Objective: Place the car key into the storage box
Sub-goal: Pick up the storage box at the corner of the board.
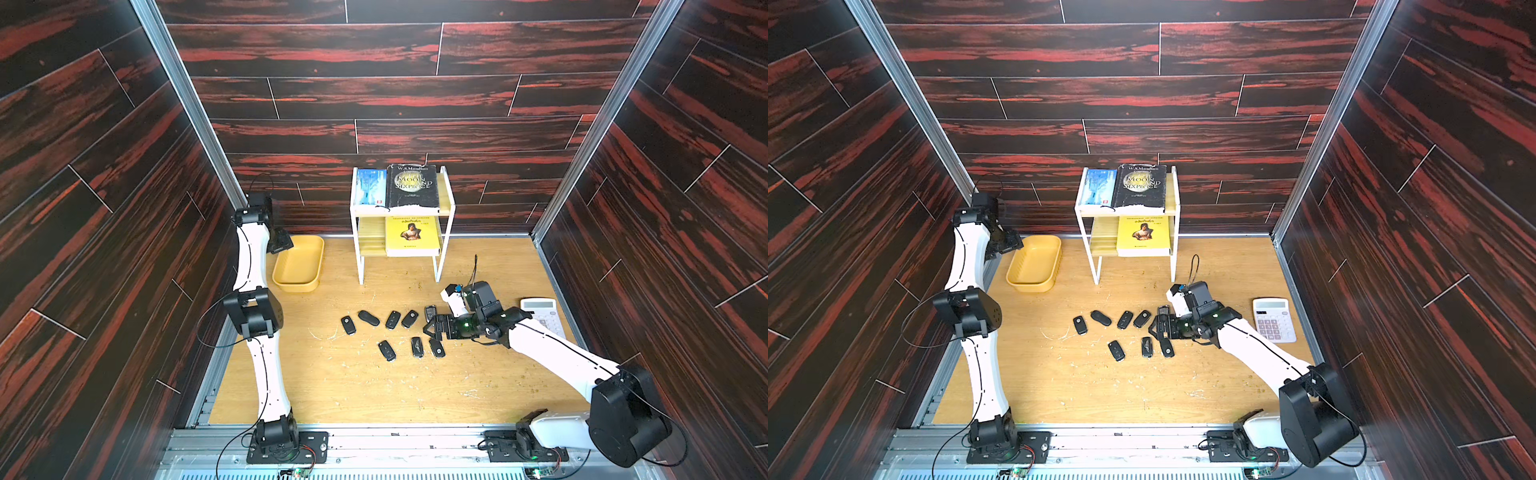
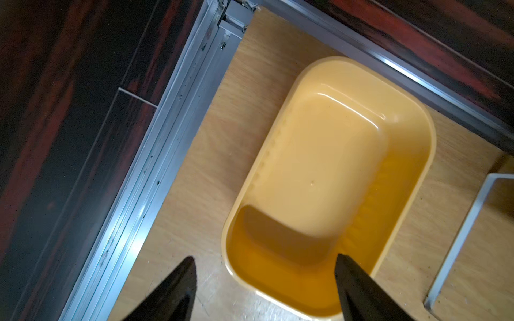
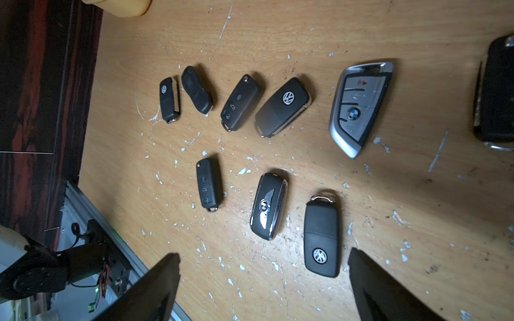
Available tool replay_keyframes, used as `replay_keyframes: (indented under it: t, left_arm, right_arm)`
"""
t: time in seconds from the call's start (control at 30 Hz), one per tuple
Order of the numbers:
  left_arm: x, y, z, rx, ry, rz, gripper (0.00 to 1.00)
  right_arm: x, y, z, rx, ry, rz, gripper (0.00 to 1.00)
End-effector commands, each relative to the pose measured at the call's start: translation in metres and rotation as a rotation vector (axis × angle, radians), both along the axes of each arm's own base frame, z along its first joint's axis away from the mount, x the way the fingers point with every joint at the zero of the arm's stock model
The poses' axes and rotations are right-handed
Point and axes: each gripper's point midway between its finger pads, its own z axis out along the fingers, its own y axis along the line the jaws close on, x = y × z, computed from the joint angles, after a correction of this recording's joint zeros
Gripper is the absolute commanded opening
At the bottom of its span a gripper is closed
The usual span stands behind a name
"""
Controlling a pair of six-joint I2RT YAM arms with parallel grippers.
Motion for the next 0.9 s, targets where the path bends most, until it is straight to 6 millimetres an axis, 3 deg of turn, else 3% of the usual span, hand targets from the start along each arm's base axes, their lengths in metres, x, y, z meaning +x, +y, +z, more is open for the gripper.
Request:
replay_keyframes:
  t: [0.0, 0.27, 0.43, 0.5, 0.6, 0.87]
  left_arm:
    - [0.0, 0.013, -0.04, -0.014, 0.071, -0.025, 0.83]
    - [0.004, 0.038, -0.057, -0.009, 0.07, -0.026, 0.84]
    - [0.0, 0.051, -0.069, -0.031, 0.085, -0.002, 0.79]
    - [-0.001, 0.05, -0.074, -0.038, 0.095, -0.007, 0.76]
    - [0.002, 0.045, -0.08, -0.063, 0.093, -0.01, 0.68]
    - [0.01, 0.02, -0.086, -0.092, 0.092, -0.064, 0.57]
  right_arm:
    - [0.001, -0.011, -0.007, -0.125, -0.017, -0.001, 0.99]
    - [0.004, -0.011, -0.006, -0.185, -0.036, 0.009, 0.99]
    - [0.002, -0.012, -0.02, -0.211, -0.013, 0.006, 0.98]
    - [0.001, -0.014, -0.028, -0.232, -0.002, 0.004, 0.97]
    - [0.001, -0.019, -0.039, -0.265, 0.017, -0.003, 0.88]
    - [-0.001, -0.021, -0.045, -0.299, 0.026, -0.012, 0.86]
